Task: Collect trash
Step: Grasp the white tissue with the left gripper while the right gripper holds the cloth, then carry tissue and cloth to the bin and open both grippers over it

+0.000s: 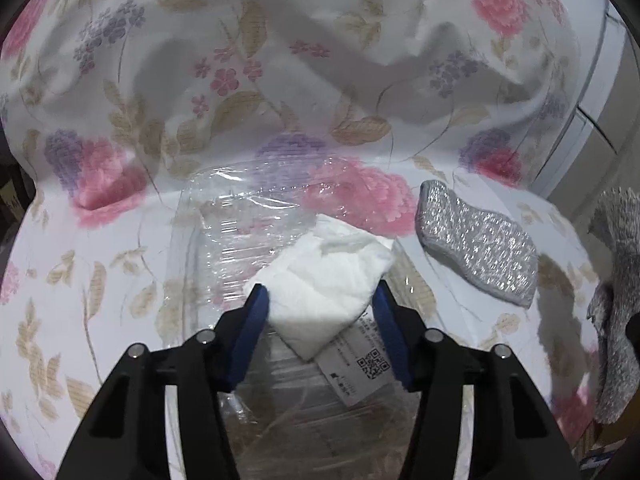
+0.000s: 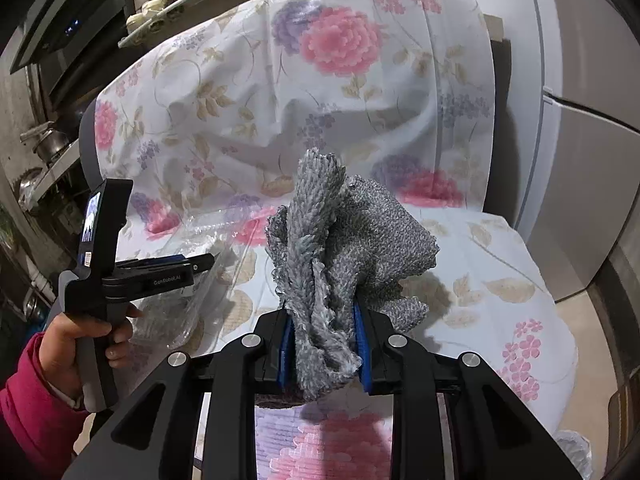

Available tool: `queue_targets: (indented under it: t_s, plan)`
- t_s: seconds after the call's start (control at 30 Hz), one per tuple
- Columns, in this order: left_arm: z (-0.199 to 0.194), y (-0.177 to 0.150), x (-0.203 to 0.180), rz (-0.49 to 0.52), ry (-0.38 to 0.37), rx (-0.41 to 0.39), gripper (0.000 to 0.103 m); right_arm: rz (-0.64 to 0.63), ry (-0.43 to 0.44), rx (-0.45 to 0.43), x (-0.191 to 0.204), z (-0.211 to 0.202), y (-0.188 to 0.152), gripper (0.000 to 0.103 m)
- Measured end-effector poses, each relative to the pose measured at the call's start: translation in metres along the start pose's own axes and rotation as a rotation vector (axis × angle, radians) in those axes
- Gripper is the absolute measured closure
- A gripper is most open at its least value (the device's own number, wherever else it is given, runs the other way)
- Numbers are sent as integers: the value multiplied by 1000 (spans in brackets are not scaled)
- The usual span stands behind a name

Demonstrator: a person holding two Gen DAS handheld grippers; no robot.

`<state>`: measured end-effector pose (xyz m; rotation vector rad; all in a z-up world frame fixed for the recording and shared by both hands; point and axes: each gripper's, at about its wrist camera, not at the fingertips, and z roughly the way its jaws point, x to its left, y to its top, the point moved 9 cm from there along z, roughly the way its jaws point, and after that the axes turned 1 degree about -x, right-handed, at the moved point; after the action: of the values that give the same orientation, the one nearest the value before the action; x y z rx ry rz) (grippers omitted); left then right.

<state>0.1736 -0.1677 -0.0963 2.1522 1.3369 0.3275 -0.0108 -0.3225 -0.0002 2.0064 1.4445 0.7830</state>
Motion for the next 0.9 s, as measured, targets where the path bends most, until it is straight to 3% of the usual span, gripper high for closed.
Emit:
queue_targets:
  t_s: [0.07,0.1,0.17,0.3,0.47,0.73,0.9]
  plan:
    - [-1,-2,2,15,29,-11,69,3,-2,3,0,0,-2,76]
    - [-2,-2,4,8,30,-18,83,5,-3,2,1,0,-3,76]
    - [-9,1,10,-33,-5,-40,91,4,-3,-7,2,-6,-3,77]
    - [-47,12,12,-54,-40,-166,93,4,-10,-37,2,-20,0,77]
    - [-112,11,-2,-39,-139,-285,93,12,-15,-106,3,-49,9,76]
    - [-168,-30,-66,52,-265,-321,93,35,-61,-136,-11,-92,-6,76]
    - [-189,-59,-119,142,-342,-335,93,59,-143,-151,-35,-127,-29,75]
